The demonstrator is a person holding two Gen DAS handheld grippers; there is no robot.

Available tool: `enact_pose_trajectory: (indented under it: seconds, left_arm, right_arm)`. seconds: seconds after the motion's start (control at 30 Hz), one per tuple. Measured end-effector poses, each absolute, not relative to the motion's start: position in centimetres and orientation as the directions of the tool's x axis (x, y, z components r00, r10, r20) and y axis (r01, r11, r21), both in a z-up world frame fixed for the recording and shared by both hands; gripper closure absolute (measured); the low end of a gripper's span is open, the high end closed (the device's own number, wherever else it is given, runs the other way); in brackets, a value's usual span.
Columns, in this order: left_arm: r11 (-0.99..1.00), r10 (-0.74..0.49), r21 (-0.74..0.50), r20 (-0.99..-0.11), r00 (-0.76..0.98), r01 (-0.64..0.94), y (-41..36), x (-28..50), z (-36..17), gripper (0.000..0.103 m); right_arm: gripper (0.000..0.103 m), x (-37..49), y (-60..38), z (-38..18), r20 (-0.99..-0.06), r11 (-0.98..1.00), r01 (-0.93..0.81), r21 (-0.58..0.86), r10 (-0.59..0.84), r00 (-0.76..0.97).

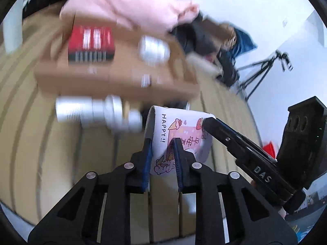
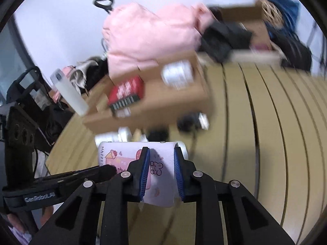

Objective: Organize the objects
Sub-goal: 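Lift the pink card package into the tray beside the red box, then withdraw the left gripper from the tray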

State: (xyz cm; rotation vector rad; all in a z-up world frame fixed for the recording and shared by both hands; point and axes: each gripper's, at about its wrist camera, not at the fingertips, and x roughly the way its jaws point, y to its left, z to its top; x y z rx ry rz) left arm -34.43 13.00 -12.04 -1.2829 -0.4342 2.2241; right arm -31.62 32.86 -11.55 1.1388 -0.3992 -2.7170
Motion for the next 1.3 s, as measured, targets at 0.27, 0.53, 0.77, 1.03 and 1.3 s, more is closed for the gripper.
enact_pose_trajectory:
  seconds: [0.27, 0.53, 0.77, 1.03, 1.3]
  left_arm:
    - [-0.853, 0.517, -0.488, -0.738, -0.435, -0.186, 8.2, -45.2, -11.3, 0.086]
    - [-0.863, 0.476, -0.501, -0.763, -0.438, -0.065, 2.6, -48.7, -14.9, 0.070]
    - [-0.898, 0.415, -0.423, -0.719, -0.558, -0.123, 0.6, -45.2, -9.8, 0.036]
    - [-0.968, 0.250, -0.193, -0.737, -0.628, -0.158, 1.1, -37.4, -2.9, 0.020]
    - [-0.974, 0.190, -0.032, -0.653, -0.734, -0.224, 0.7, -25.9, 6.3, 0.000]
  right_arm:
    - [0.077, -45.0, 29.3, -9.6, -0.656, -0.917, 0.128, 0.378, -0.363, -0.661]
    - [0.077, -52.7, 23.3, -17.6, -0.793, -0.930, 0.094, 0.356, -0.354, -0.496]
    - [0.067, -50.6, 23.8, -14.8, -0.750, -0.918, 0.165, 0.361, -0.391, -0.534]
    - [0.015, -43.0, 29.6, -5.9, -0.757, -0.981, 0.121, 0.149, -0.192, -0.624]
    - [0.015, -30.6, 33.2, 4.2, -0.717, -0.993, 0.113, 0.043, -0.110, -0.689]
